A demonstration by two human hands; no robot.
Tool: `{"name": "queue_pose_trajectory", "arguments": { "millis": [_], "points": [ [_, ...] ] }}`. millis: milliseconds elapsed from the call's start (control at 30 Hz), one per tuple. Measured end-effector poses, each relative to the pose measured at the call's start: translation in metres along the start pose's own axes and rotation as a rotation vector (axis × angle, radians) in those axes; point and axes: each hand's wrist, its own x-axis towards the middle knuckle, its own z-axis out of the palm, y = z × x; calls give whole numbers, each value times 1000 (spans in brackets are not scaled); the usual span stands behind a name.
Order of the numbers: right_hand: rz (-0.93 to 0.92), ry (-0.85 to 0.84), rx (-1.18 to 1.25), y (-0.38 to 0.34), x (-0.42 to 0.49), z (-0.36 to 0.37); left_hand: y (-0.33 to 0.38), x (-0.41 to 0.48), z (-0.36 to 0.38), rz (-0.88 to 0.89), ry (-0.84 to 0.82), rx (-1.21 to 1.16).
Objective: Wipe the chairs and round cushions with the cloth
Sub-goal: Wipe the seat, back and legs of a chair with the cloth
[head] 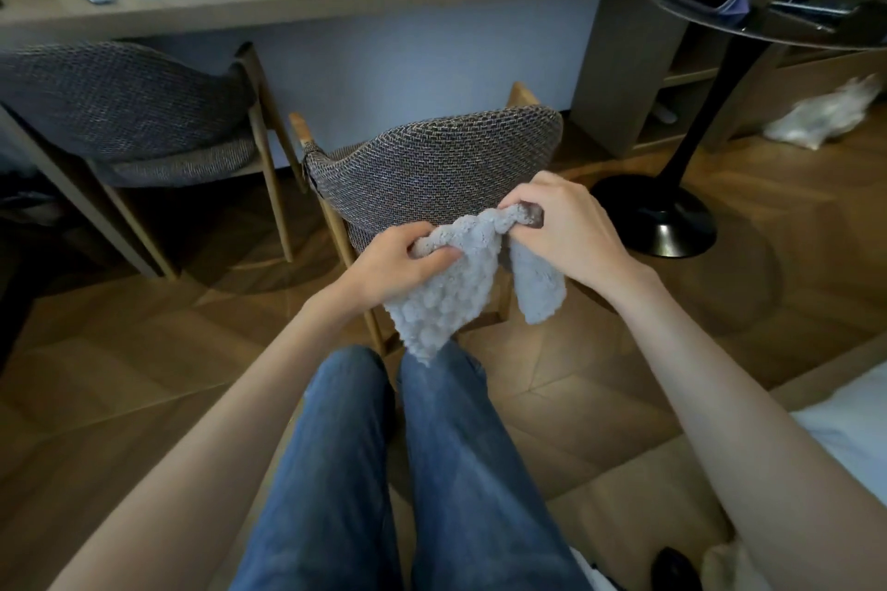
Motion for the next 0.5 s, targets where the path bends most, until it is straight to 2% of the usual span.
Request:
{"name": "queue_pose_trajectory", "arguments": {
  "millis": [67, 167, 233, 367, 433, 500],
  "points": [
    [70, -74, 33, 9, 5, 5, 0, 4, -1, -77, 37, -98],
    [157, -180, 102, 20, 7, 13, -10, 12, -1, -121, 169, -84],
    [222, -175, 186, 26, 7, 19, -17, 16, 1, -142, 243, -30],
    [335, -116, 135, 28, 14, 40, -23, 20, 18, -122, 352, 35],
    [447, -108, 237, 27, 16, 55, -21, 24, 31, -116, 394, -18],
    [569, -125, 487, 25, 18, 69, -23, 28, 43, -87, 377, -81]
  ]
}}
